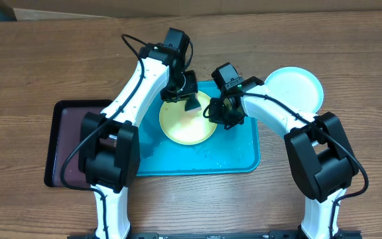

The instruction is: Clean dirty plates on tray and stack at the side

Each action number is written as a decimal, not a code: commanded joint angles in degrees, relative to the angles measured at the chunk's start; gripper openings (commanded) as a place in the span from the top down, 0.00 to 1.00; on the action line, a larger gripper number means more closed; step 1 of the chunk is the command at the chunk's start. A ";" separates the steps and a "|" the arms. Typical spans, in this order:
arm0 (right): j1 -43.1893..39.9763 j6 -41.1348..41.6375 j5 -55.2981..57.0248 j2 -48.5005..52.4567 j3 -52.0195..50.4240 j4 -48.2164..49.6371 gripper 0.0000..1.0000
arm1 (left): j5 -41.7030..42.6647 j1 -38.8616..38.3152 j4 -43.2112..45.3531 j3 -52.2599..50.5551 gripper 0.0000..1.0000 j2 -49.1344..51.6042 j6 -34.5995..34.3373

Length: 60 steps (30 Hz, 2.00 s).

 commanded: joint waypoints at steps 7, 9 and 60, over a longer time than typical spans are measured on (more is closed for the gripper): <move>-0.20 -0.22 1.73 0.87 1.14 0.28 0.96 | -1.95 -0.81 5.16 -11.82 0.96 1.20 -0.09; -0.20 -0.22 1.73 0.87 1.14 0.28 0.96 | -9.09 -0.42 4.44 -13.77 0.96 1.20 -0.66; 27.34 -45.75 85.29 -11.50 1.14 23.52 0.96 | -5.81 40.76 -22.03 2.97 0.96 -4.17 -5.97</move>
